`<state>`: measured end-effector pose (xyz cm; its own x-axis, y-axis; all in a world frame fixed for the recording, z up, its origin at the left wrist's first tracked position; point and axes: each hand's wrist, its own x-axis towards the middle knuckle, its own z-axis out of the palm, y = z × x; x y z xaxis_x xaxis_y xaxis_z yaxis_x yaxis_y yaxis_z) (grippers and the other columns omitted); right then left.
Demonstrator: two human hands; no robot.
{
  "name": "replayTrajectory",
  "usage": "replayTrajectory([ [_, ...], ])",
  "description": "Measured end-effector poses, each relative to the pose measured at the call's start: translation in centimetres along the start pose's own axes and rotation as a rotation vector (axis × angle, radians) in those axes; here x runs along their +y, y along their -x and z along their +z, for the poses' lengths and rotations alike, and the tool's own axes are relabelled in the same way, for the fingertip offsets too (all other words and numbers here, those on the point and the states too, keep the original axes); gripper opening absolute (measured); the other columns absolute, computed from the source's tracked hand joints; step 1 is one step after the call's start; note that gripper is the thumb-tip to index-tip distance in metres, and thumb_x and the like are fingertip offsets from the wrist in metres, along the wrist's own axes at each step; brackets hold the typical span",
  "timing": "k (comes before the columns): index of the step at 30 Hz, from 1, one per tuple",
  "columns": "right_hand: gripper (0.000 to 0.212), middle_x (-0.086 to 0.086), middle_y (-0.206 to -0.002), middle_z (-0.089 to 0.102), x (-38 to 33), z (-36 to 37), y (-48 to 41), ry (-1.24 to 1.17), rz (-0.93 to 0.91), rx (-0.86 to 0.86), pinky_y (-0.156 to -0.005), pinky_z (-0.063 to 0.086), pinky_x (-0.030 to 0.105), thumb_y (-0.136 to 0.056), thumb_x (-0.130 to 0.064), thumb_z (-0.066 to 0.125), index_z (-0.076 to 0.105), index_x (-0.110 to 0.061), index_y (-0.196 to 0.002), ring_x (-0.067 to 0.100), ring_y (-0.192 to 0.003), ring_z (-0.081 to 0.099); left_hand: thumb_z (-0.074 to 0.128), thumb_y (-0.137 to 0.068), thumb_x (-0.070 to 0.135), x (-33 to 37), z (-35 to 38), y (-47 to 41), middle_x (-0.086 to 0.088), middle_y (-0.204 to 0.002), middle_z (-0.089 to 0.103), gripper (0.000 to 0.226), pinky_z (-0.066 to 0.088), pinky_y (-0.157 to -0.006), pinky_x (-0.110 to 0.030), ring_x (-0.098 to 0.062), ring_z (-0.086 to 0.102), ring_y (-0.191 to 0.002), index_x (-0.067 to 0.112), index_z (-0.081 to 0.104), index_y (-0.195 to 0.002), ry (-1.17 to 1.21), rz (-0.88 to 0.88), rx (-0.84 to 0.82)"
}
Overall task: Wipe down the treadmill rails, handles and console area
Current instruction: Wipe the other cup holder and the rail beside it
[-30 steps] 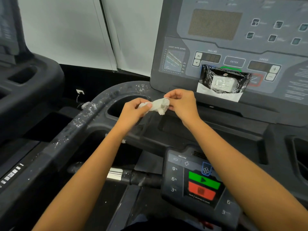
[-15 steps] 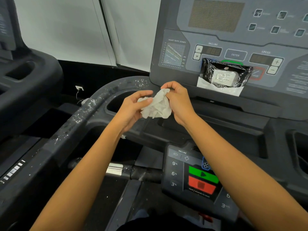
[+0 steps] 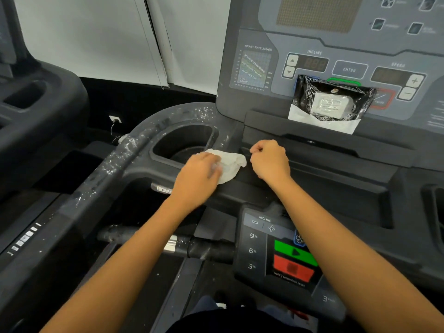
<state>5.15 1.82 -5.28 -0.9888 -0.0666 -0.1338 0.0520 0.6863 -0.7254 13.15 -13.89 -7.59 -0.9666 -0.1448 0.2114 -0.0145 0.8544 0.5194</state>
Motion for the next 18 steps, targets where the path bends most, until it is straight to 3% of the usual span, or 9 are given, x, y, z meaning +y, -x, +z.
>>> replayTrajectory([
  [1,0.026,0.004,-0.096,0.065,-0.2,0.0,0.0,0.031,-0.024,0.006,-0.068,0.05,0.033,-0.086,-0.009,0.044,0.066,-0.02,-0.093,0.028,-0.08,0.061,0.05,-0.097,0.023,0.5,0.8,0.2,-0.006,-0.139,0.048,0.042,0.033,-0.105,-0.029,-0.023,0.042,-0.127,0.007,0.048,-0.135,0.0,0.043,-0.108],
  [3,0.023,0.005,-0.095,0.065,-0.7,0.5,0.1,0.1,-0.082,0.008,-0.066,0.046,0.033,-0.089,-0.011,0.044,0.066,-0.018,-0.092,0.029,-0.084,0.06,0.043,-0.1,0.026,0.8,2.1,-0.3,-0.009,-0.157,0.023,0.057,0.013,-0.118,-0.031,-0.023,0.021,-0.143,0.002,0.024,-0.149,-0.038,0.06,-0.25],
  [6,0.019,0.009,-0.105,0.06,-1.0,1.8,0.3,0.229,-0.194,-0.011,-0.068,0.045,0.036,-0.091,-0.011,0.046,0.061,-0.013,-0.102,0.031,-0.095,0.058,0.036,-0.102,0.03,0.4,2.8,-2.9,-0.015,-0.161,0.001,0.066,-0.001,-0.117,-0.027,-0.022,0.0,-0.149,-0.001,0.004,-0.151,-0.083,0.056,-0.324],
  [10,0.032,0.008,-0.125,0.045,-1.1,3.0,0.6,0.402,-0.329,-0.028,-0.072,0.036,0.035,-0.094,-0.013,0.043,0.05,-0.011,-0.125,0.029,-0.113,0.046,0.025,-0.105,0.031,0.0,3.0,-7.5,-0.014,-0.16,-0.004,0.061,-0.004,-0.117,-0.028,-0.02,-0.005,-0.149,0.0,0.002,-0.152,-0.178,0.099,-0.425],
  [13,0.057,0.012,-0.151,0.025,-0.8,3.1,1.2,0.499,-0.331,-0.108,-0.095,0.039,0.043,-0.097,-0.024,0.046,0.025,-0.01,-0.148,0.031,-0.132,0.034,0.015,-0.104,0.031,-0.6,3.5,-10.7,-0.012,-0.161,-0.001,0.056,-0.004,-0.118,-0.045,-0.019,-0.008,-0.148,0.002,0.011,-0.151,-0.402,0.111,-0.467],
  [16,0.081,0.011,-0.162,-0.009,-0.5,3.6,2.4,0.503,-0.261,-0.285,-0.118,0.015,0.046,-0.098,-0.047,0.039,-0.005,-0.008,-0.154,0.027,-0.149,0.003,0.013,-0.103,0.034,-1.1,3.9,-11.7,-0.012,-0.161,0.005,0.056,-0.003,-0.115,-0.054,-0.02,-0.008,-0.149,0.004,0.022,-0.15,-0.503,0.115,-0.467],
  [18,0.089,0.01,-0.16,-0.02,-0.2,4.3,3.2,0.522,-0.227,-0.364,-0.12,-0.002,0.045,-0.096,-0.059,0.031,-0.017,-0.008,-0.151,0.023,-0.149,-0.013,0.014,-0.103,0.035,-0.8,3.6,-10.4,-0.012,-0.161,0.003,0.057,-0.006,-0.116,-0.05,-0.021,-0.006,-0.149,0.003,0.012,-0.151,-0.463,0.096,-0.455],
])
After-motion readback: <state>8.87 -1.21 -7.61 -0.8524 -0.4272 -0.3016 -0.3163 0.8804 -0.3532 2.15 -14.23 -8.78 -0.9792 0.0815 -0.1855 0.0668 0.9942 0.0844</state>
